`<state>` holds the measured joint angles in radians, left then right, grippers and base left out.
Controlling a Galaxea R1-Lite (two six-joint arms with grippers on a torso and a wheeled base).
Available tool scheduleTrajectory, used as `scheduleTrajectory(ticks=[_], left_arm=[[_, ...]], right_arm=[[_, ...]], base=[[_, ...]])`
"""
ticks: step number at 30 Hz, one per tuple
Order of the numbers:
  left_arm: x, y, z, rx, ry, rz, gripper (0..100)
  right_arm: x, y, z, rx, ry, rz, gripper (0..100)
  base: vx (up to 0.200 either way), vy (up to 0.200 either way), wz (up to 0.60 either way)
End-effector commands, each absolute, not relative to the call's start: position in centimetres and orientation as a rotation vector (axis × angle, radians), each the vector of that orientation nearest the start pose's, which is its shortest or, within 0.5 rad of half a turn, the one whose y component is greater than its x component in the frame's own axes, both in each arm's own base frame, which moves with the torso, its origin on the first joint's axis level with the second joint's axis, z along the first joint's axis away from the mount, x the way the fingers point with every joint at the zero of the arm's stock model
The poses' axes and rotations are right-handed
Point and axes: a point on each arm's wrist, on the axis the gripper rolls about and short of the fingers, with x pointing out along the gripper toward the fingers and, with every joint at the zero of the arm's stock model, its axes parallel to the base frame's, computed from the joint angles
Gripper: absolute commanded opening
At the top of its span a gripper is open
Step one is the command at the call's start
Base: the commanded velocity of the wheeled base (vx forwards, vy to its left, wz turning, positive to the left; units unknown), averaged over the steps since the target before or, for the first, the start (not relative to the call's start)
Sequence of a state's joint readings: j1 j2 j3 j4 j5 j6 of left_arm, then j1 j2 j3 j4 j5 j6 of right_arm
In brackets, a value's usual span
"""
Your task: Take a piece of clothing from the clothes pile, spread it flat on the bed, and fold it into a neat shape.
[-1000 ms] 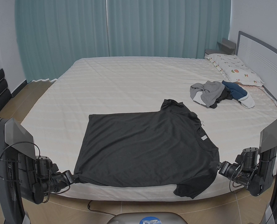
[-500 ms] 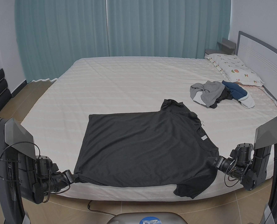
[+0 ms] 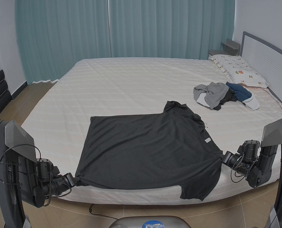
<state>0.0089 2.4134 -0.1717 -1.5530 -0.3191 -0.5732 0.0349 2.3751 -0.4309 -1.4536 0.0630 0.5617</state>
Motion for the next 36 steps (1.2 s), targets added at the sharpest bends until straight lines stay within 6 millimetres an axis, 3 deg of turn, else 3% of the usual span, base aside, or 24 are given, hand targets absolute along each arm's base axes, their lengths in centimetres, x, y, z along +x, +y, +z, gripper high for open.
scheduleTrajectory(ticks=[1,19,25,29,30,36], left_arm=[[25.3,-0.5,-4.8,-0.657,0.741,-0.098,0],[25.3,-0.6,-4.8,-0.670,0.746,-0.091,0],[25.3,-0.7,-4.8,-0.667,0.742,-0.087,0],[25.4,-0.7,-4.8,-0.668,0.739,-0.088,0],[25.4,-0.6,-4.8,-0.668,0.737,-0.087,0],[25.4,-0.7,-4.8,-0.666,0.737,-0.089,0]], right_arm=[[32.1,1.3,-2.0,0.557,0.447,-0.027,0],[37.2,2.6,-0.7,0.451,0.382,0.037,0],[37.8,3.1,-1.7,0.443,0.405,0.028,0],[39.5,3.2,-1.7,0.447,0.363,0.038,0],[39.7,3.1,-1.8,0.448,0.360,0.039,100],[39.5,2.6,-2.2,0.468,0.368,0.031,100]], base=[[0.000,0.000,0.00],[0.000,0.000,0.00],[0.000,0.000,0.00],[0.000,0.000,0.00],[0.000,0.000,0.00],[0.000,0.000,0.00]])
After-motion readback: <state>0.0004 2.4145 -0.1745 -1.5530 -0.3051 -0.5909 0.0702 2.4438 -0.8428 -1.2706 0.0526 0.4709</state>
